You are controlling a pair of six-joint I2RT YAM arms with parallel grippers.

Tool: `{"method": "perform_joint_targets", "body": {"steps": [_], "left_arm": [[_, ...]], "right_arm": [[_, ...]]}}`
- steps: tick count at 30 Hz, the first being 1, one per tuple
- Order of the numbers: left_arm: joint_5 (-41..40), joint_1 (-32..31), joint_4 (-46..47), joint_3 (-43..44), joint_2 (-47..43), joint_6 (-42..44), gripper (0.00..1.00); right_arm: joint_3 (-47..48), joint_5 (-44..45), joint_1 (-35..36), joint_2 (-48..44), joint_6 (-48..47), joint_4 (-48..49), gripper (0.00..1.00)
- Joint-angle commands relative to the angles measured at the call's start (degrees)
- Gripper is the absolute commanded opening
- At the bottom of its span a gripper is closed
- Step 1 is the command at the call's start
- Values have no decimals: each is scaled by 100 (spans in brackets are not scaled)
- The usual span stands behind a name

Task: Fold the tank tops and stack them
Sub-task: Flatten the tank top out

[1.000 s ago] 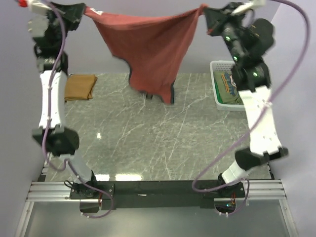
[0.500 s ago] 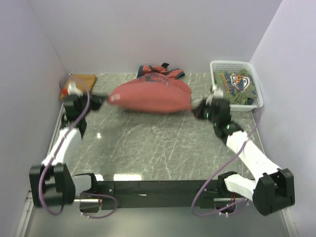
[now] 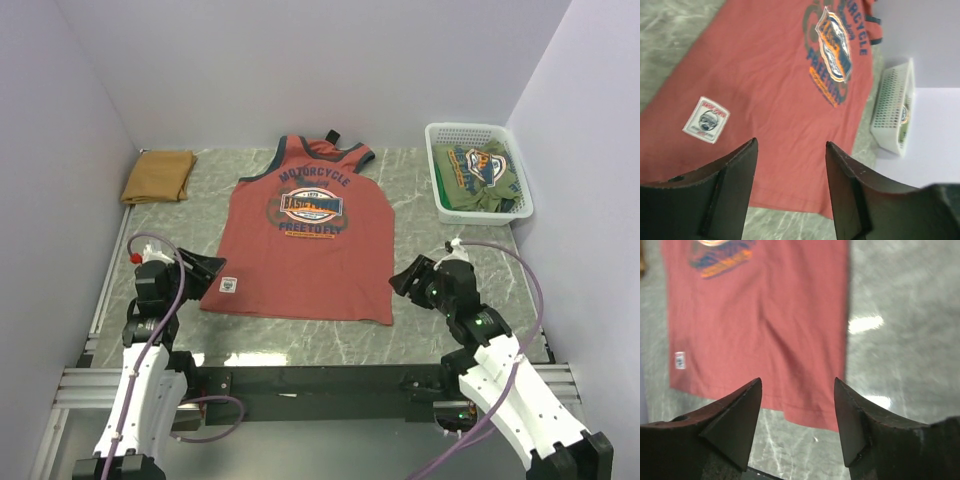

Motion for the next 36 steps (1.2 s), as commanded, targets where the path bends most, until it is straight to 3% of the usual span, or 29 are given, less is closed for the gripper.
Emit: {"method": "perform_joint_targets", "body": {"steps": [1, 5, 10, 13, 19, 26, 27, 31, 34, 36], "left_arm": [[-435, -14, -532, 363, 28, 372, 61], [-664, -5, -805, 540, 582, 338, 44], [-1174, -14, -973, 716, 1083, 214, 45], [-1148, -23, -814, 716, 1329, 144, 44], [-1279, -181, -533, 742, 1830, 170, 44], [-1867, -980, -454, 813, 1944, -75, 46], [-1903, -1024, -436, 813, 1971, -93, 46], [-1974, -1060, -322, 786, 1998, -155, 44], [-2000, -1077, -287, 795, 2015, -129, 42], [-1992, -1138, -269, 778, 2042, -128, 35]], "right_arm": [[-101, 480, 18, 213, 444, -594, 66], [-321, 603, 62, 381, 900, -629, 57], [-392, 734, 184, 373, 1367, -892, 52], [-400, 761, 290, 539, 1376, -946, 47], [-532, 875, 773, 750, 1674, -814, 46], [-664, 989, 1573, 1497, 2184, -208, 46], [-655, 1016, 1669, 1655, 2211, -207, 43], [-541, 1156, 1670, 1621, 2211, -426, 10], [-217, 1481, 1583, 1244, 2071, -1023, 0], [177, 1778, 1539, 875, 2018, -1682, 0]]}}
